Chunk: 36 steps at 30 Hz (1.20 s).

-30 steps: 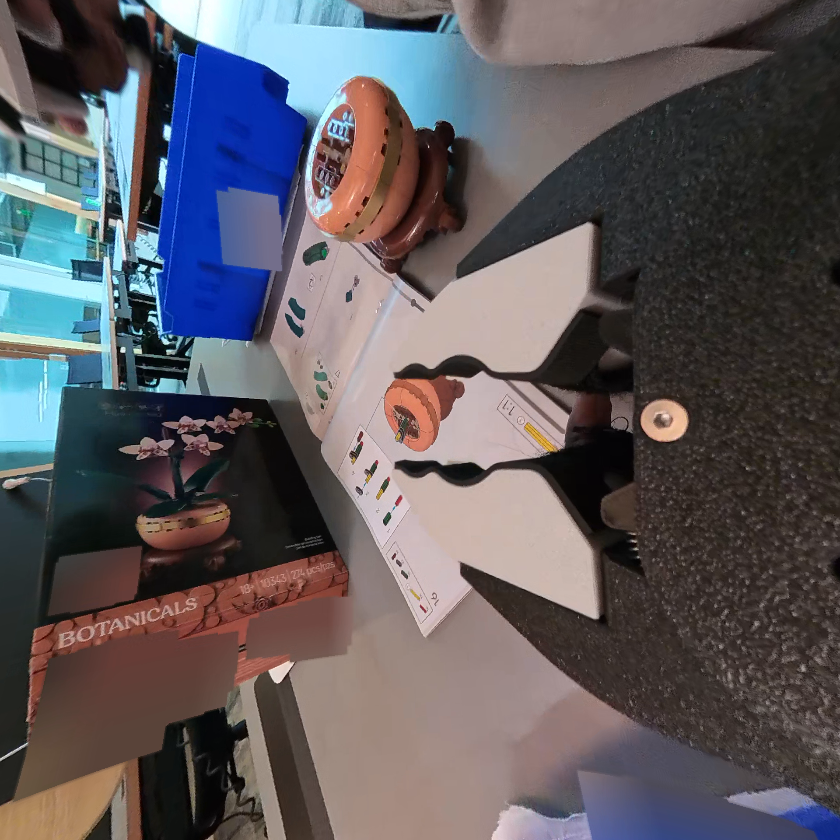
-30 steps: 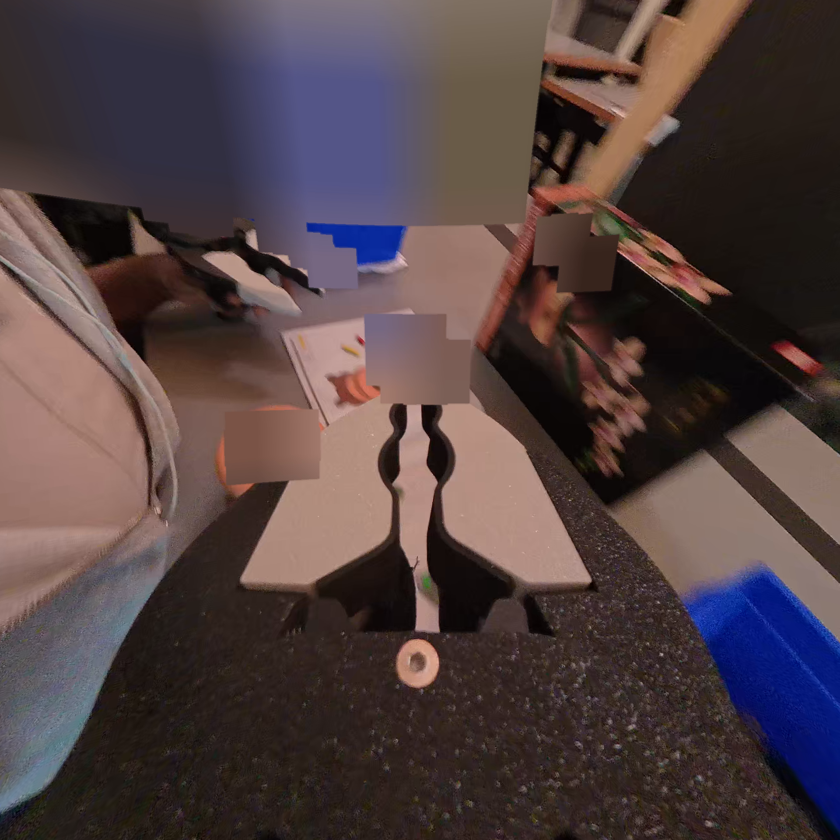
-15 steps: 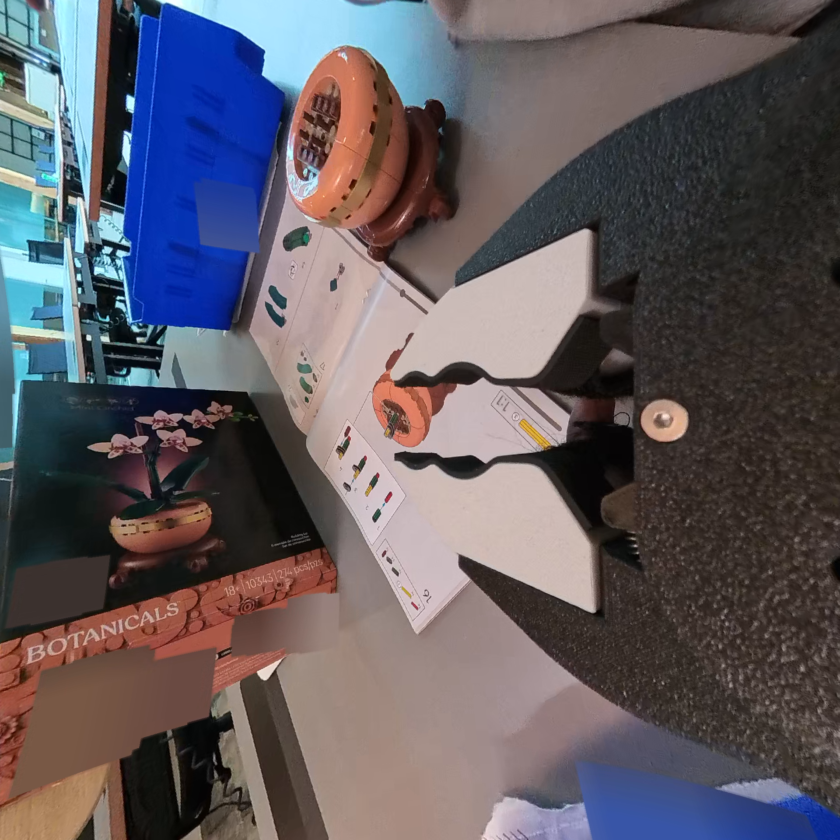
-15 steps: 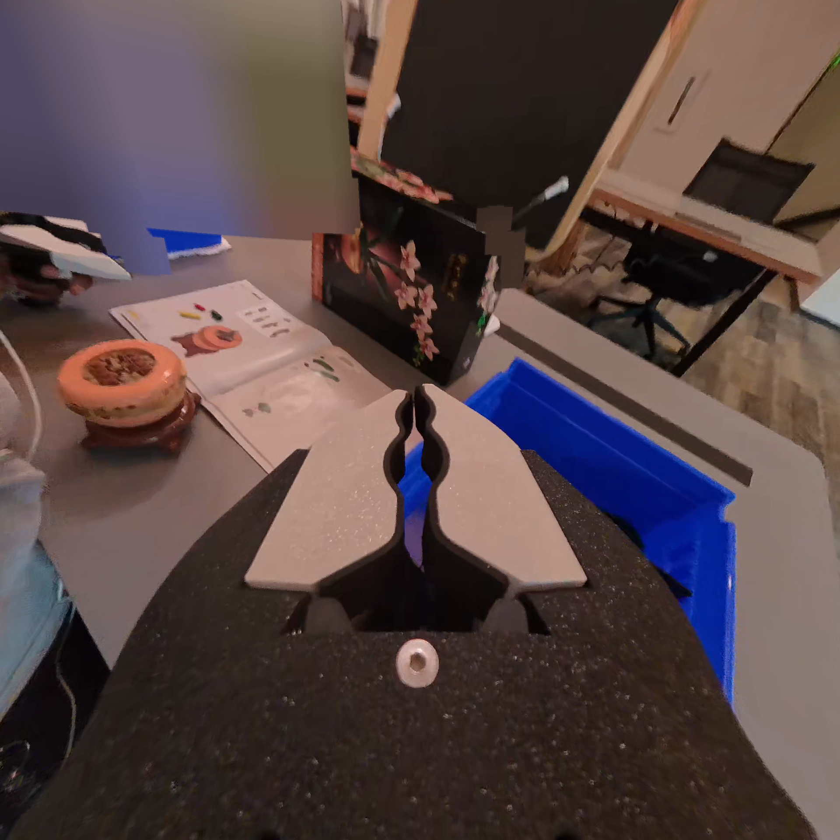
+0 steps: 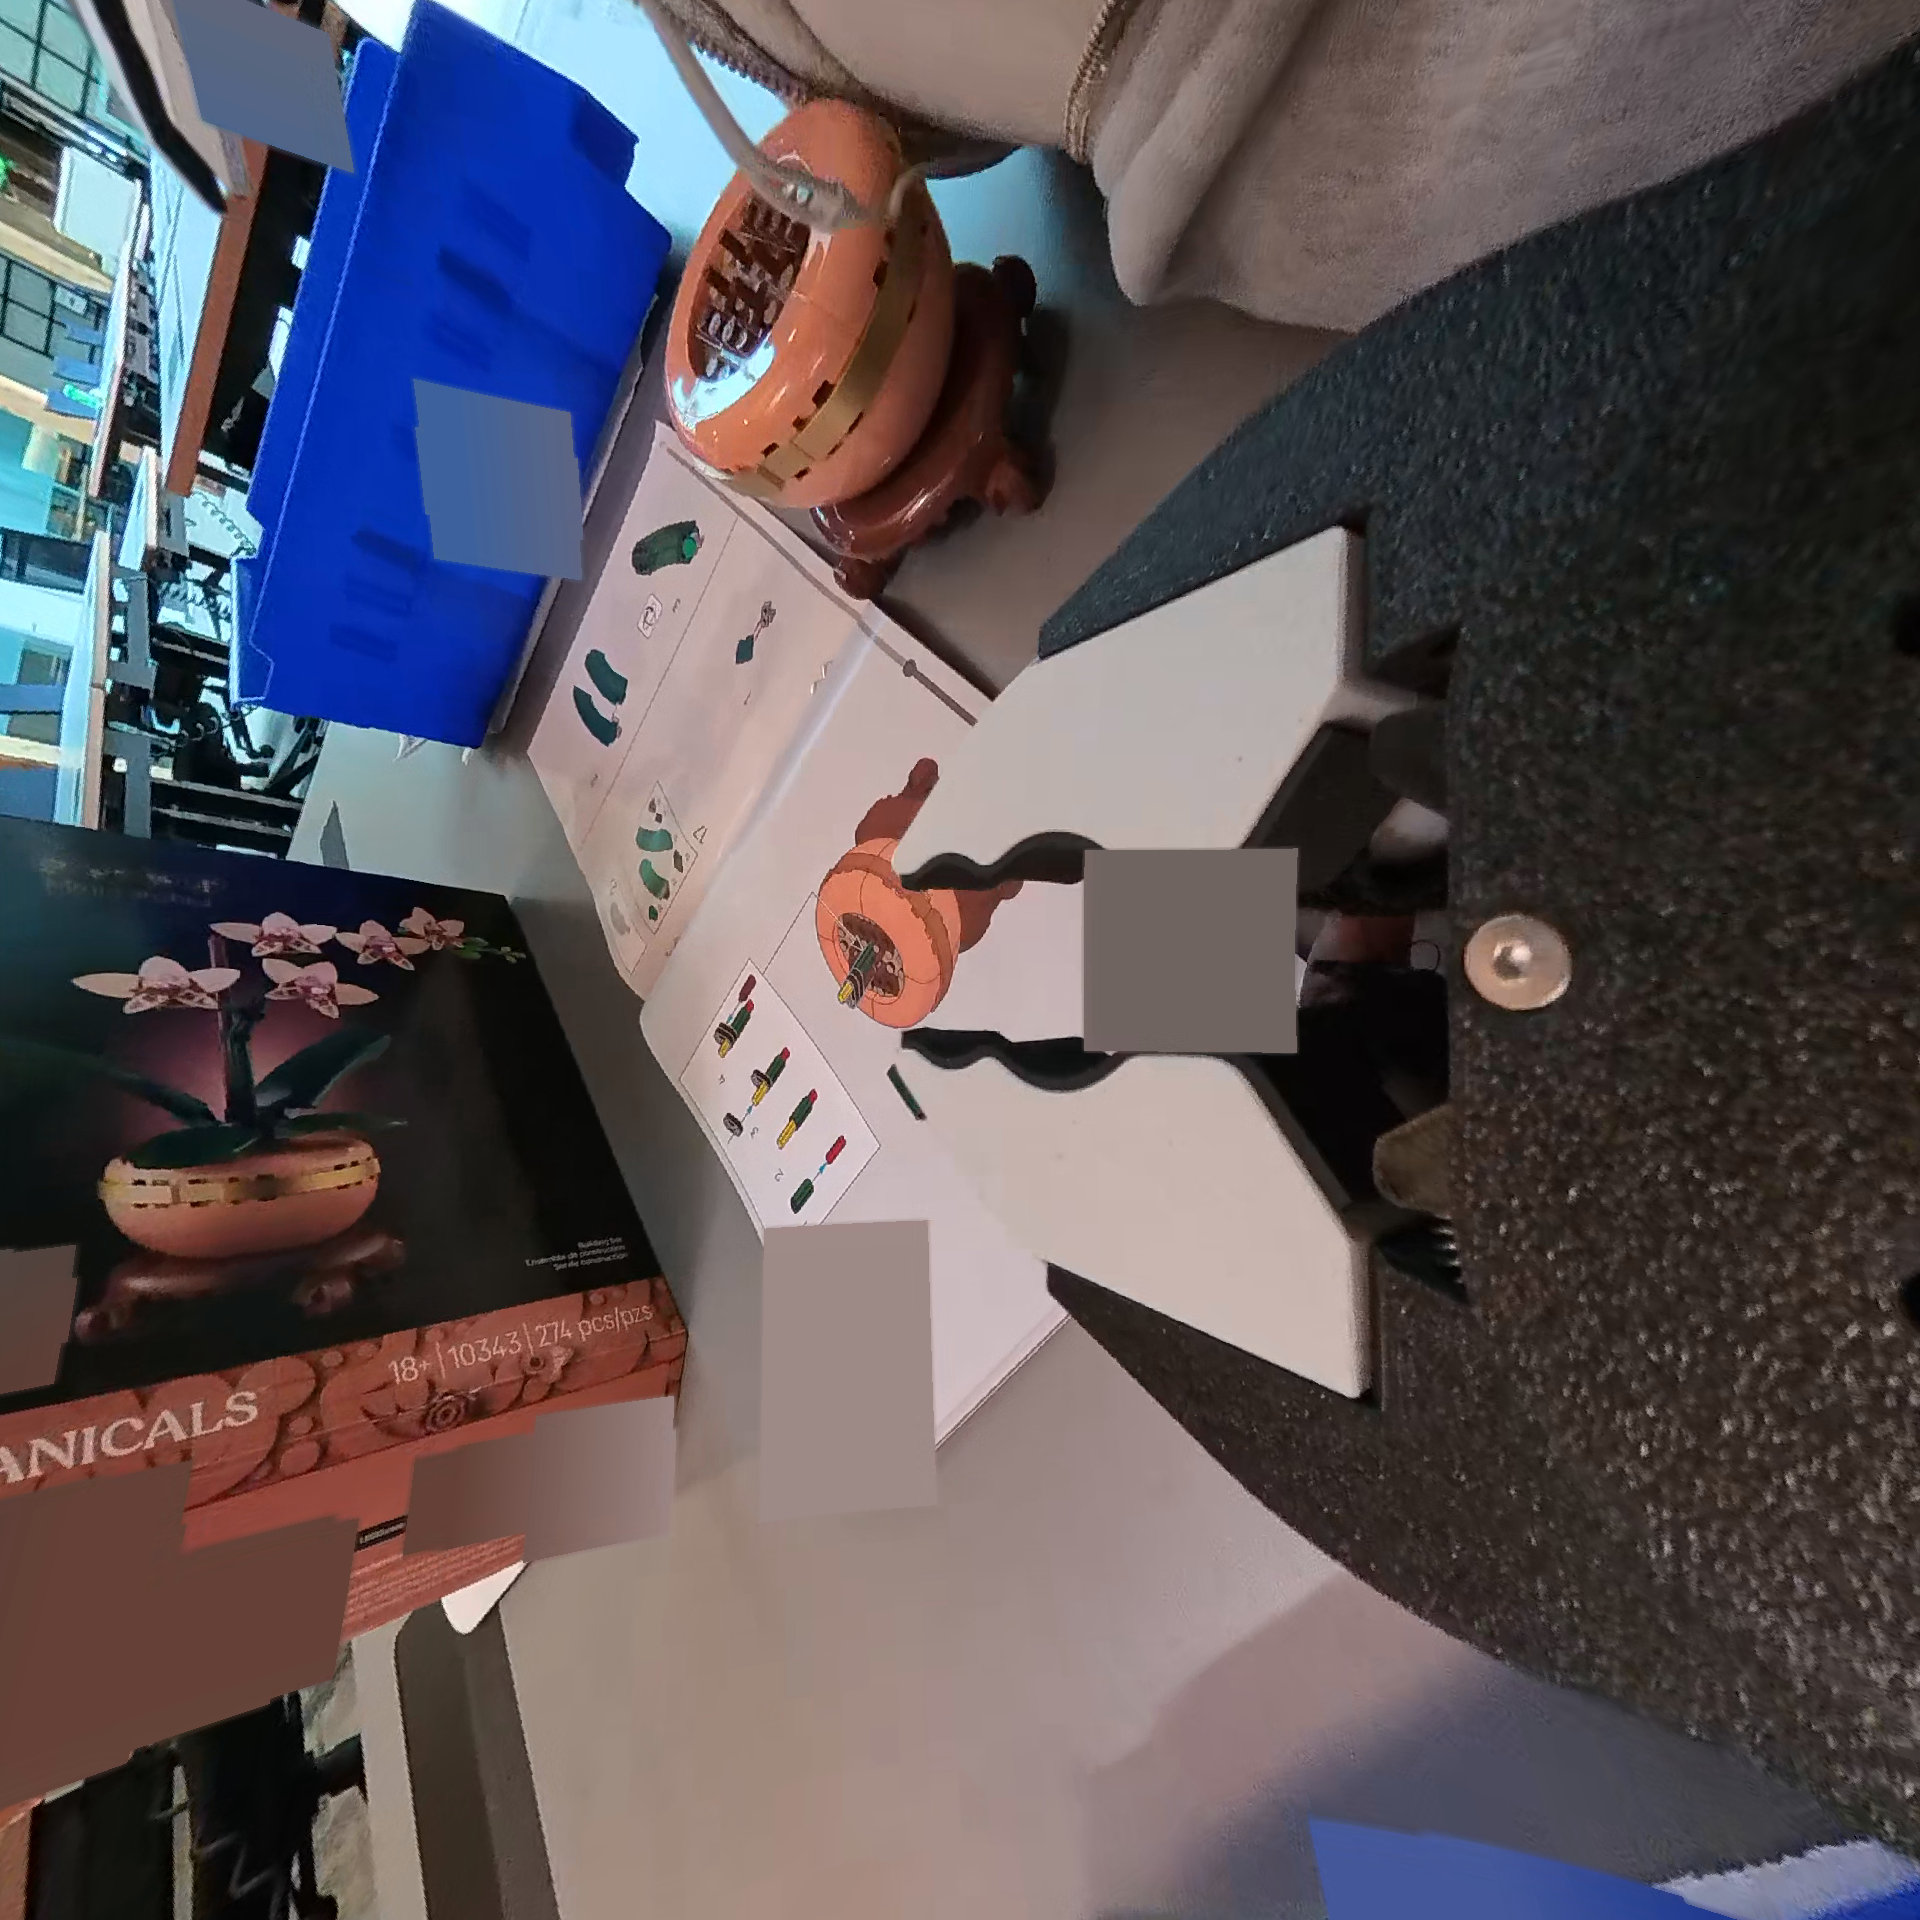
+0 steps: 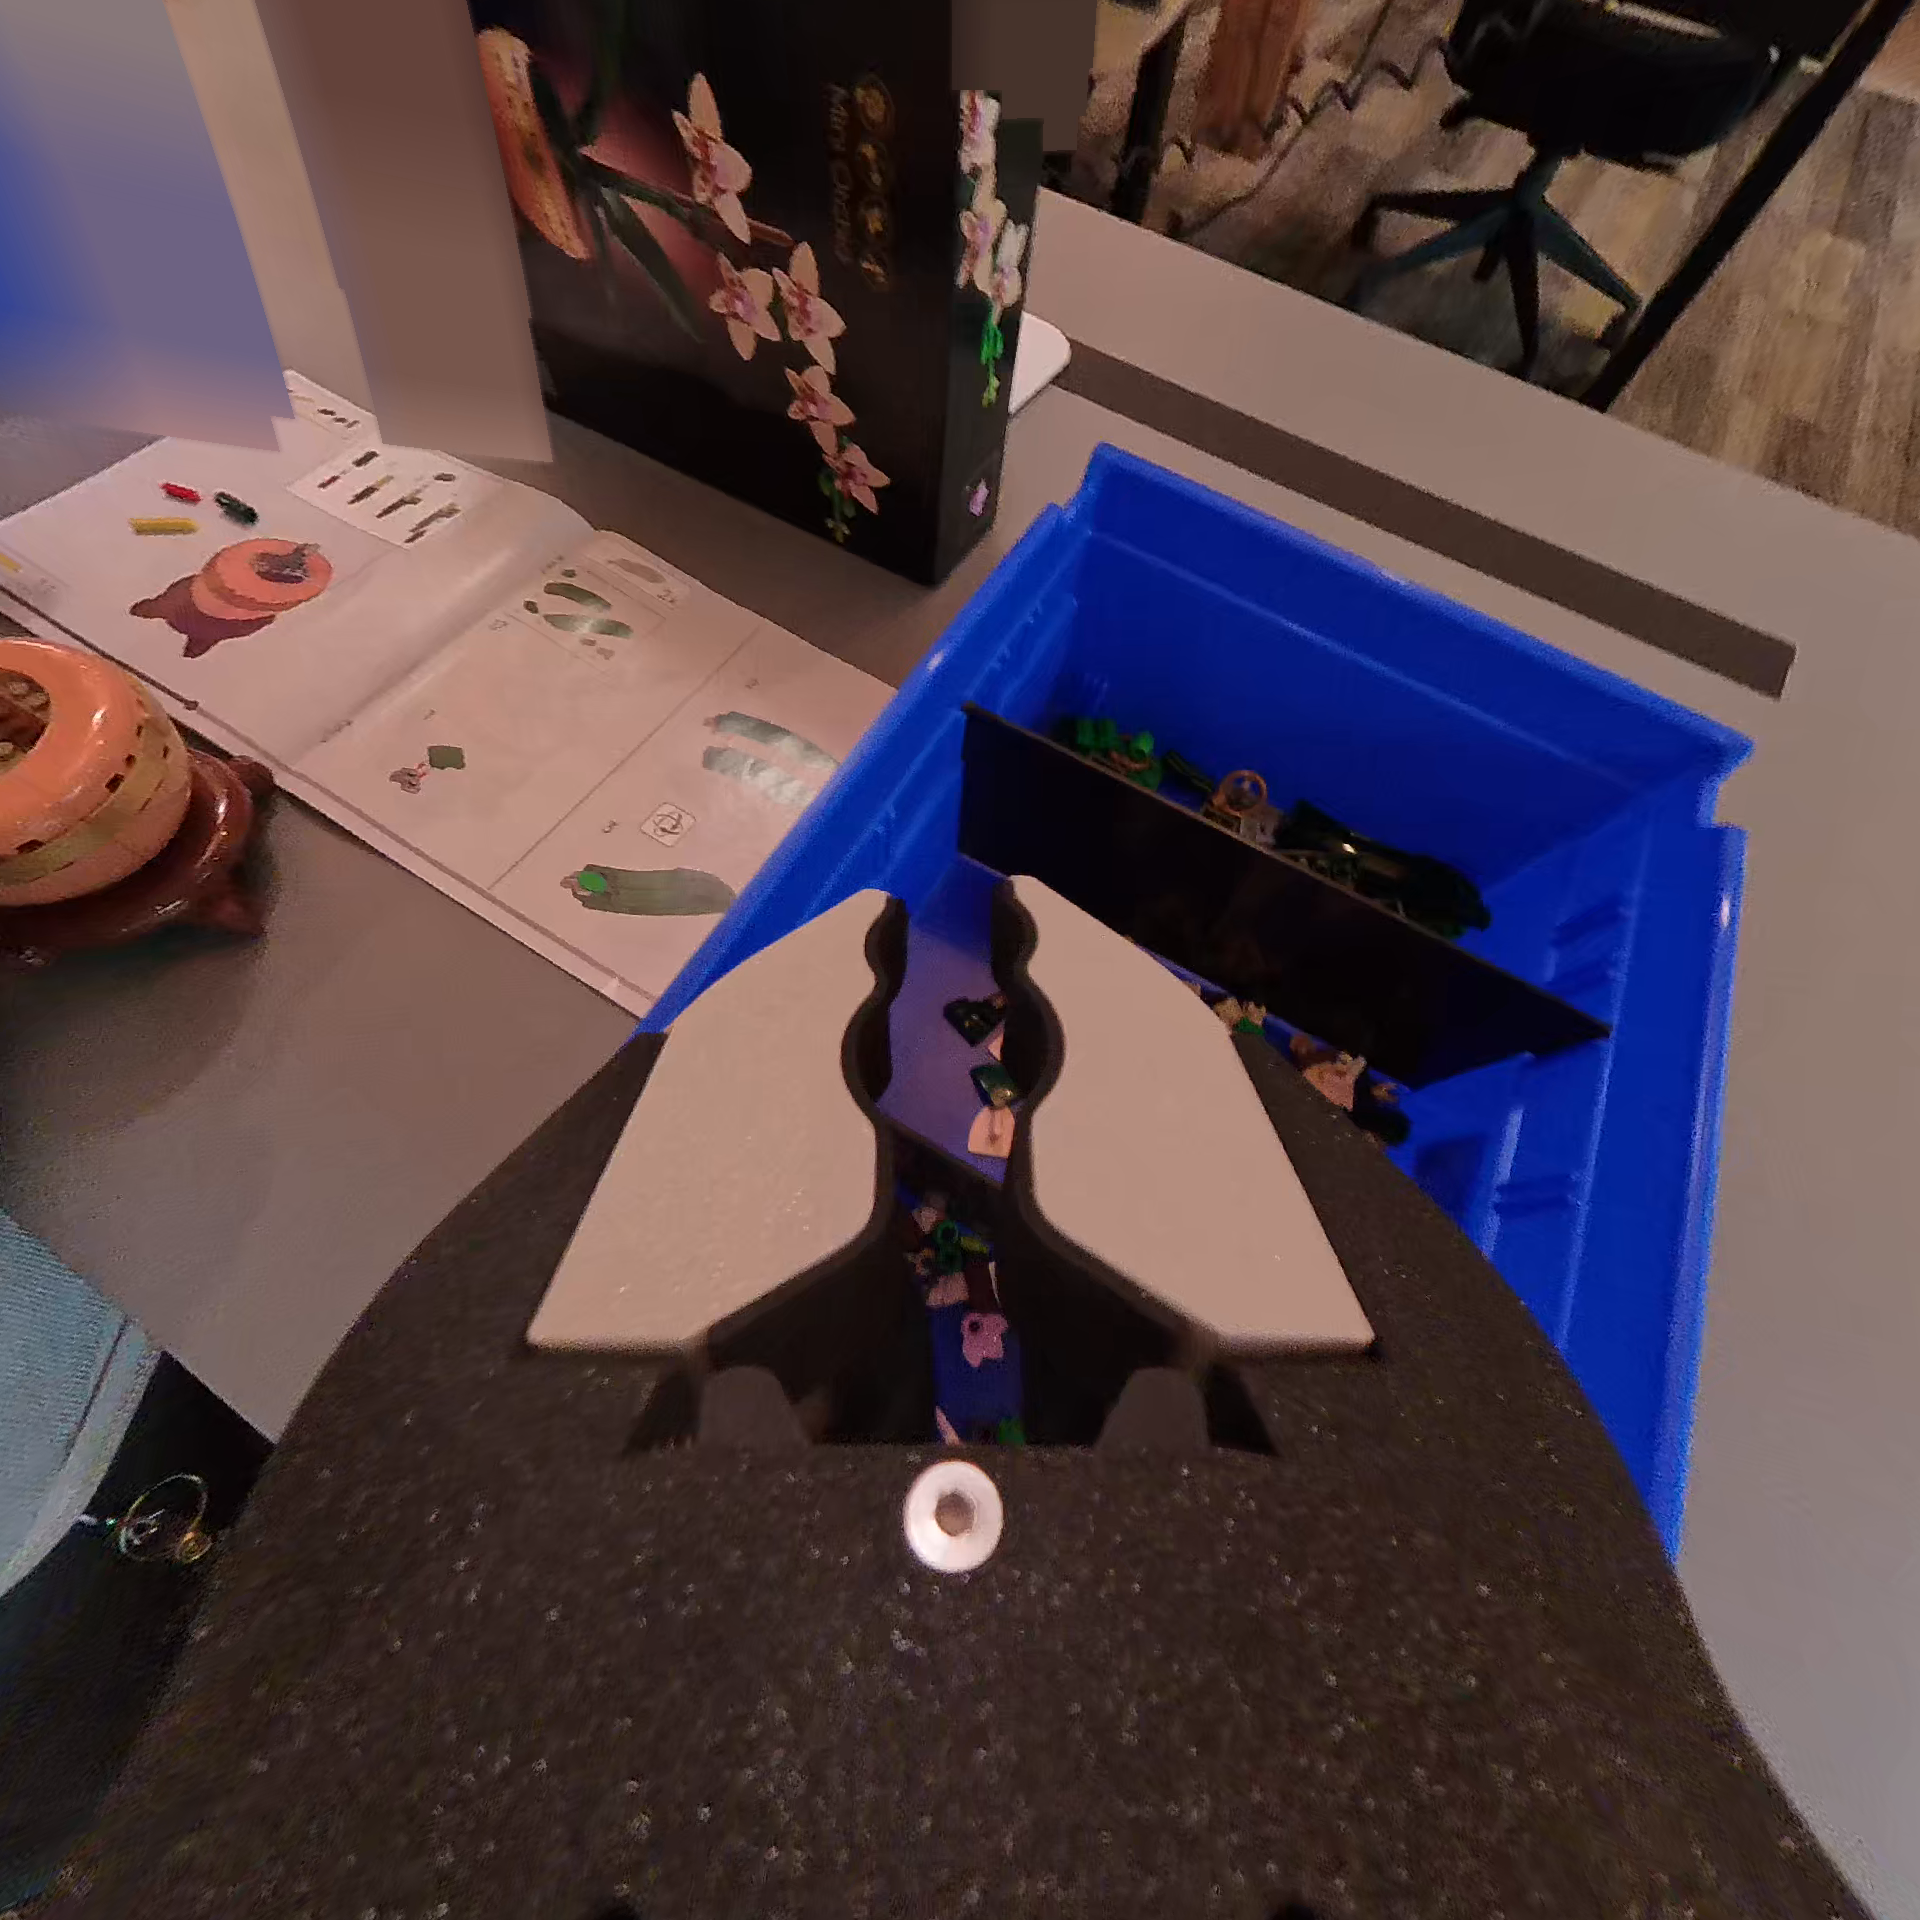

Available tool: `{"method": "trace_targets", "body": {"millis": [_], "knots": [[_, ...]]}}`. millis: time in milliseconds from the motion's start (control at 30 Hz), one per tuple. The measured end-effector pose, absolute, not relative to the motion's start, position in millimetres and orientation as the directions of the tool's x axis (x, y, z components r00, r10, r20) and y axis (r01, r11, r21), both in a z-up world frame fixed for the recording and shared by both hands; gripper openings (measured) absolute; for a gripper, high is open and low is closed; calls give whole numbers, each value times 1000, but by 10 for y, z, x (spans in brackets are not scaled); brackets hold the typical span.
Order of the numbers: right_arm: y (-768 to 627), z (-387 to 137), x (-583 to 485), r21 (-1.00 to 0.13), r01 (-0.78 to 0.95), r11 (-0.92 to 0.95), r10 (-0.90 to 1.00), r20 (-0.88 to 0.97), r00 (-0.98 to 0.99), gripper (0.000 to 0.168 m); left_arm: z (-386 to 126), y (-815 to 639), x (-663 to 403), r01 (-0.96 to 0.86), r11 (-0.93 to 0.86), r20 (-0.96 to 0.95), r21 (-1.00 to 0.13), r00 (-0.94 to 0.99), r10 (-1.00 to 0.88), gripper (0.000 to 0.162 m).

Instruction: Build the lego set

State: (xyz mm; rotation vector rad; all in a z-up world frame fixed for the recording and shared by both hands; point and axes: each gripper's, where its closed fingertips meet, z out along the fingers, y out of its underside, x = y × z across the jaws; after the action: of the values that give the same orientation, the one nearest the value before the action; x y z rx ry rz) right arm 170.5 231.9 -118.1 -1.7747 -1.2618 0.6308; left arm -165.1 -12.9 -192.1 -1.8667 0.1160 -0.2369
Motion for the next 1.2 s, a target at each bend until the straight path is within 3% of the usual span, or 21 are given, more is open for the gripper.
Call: {"method": "trace_targets", "body": {"millis": [100, 267, 367, 500, 633, 733, 867, 1200], "knots": [[2412, -1137, 1875, -835, 520, -181, 903, 69, 425, 27, -1918, -129, -1658, 43, -302, 106, -952, 975, -195, 25], [2577, -1154, 2365, -707, 651, -278, 862, 114, 493, 26, -1915, -137, -1635, 31, -299, 98, -954, 972, -212, 25], [2630, -1269, 2576, -639, 716, -281, 875, 135, 465, 22, -1912, -143, -1616, 22, -298, 92, -954, 970, -225, 24], [2542, -1615, 2888, -463, 830, -310, 909, 112, 402, 23, -1903, -148, -1622, 26, -291, 93, -956, 971, -220, 25], [2487, -1810, 2866, -418, 862, -286, 935, 76, 347, 23, -1857, -157, -1692, 52, -257, 99, -965, 980, -173, 25], [2513, -1933, 2922, -324, 905, -276, 942, 97, 322, 20, -1815, -181, -1697, 45, -224, 85, -973, 982, -169, 25], [2422, -2037, 2858, -322, 904, -281, 954, 8, 300, 14, -1799, -186, -1721, 56, -214, 91, -975, 983, -158, 25], [2403, -2196, 2796, -165, 907, -387, 916, 49, 399, 13, -1782, -192, -1760, 74, -201, 101, -977, 986, -131, 24]]}}
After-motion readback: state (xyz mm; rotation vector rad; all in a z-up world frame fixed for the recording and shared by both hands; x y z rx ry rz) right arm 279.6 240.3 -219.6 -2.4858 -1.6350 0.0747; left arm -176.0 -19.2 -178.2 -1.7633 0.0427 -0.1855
